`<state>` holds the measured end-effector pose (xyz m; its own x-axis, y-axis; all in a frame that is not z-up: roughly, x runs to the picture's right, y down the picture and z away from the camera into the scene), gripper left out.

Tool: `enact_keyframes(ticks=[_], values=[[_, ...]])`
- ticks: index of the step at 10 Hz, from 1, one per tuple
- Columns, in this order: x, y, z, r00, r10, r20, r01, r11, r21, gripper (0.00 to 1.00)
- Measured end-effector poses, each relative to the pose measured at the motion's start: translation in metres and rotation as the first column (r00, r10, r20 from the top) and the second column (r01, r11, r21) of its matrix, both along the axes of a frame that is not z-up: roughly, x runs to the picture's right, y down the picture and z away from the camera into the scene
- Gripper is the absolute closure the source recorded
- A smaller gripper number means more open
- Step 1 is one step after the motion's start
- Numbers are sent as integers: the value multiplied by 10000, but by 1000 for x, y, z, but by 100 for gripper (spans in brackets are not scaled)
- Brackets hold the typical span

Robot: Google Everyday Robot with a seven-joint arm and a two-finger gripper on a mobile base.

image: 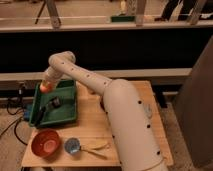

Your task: Place apple in red bowl

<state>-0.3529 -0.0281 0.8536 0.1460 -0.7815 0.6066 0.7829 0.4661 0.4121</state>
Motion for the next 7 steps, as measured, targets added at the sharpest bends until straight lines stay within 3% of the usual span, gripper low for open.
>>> enact_keyframes(ticks=[7], values=[[13, 14, -34, 9993, 118, 346, -118, 9999, 24, 100]])
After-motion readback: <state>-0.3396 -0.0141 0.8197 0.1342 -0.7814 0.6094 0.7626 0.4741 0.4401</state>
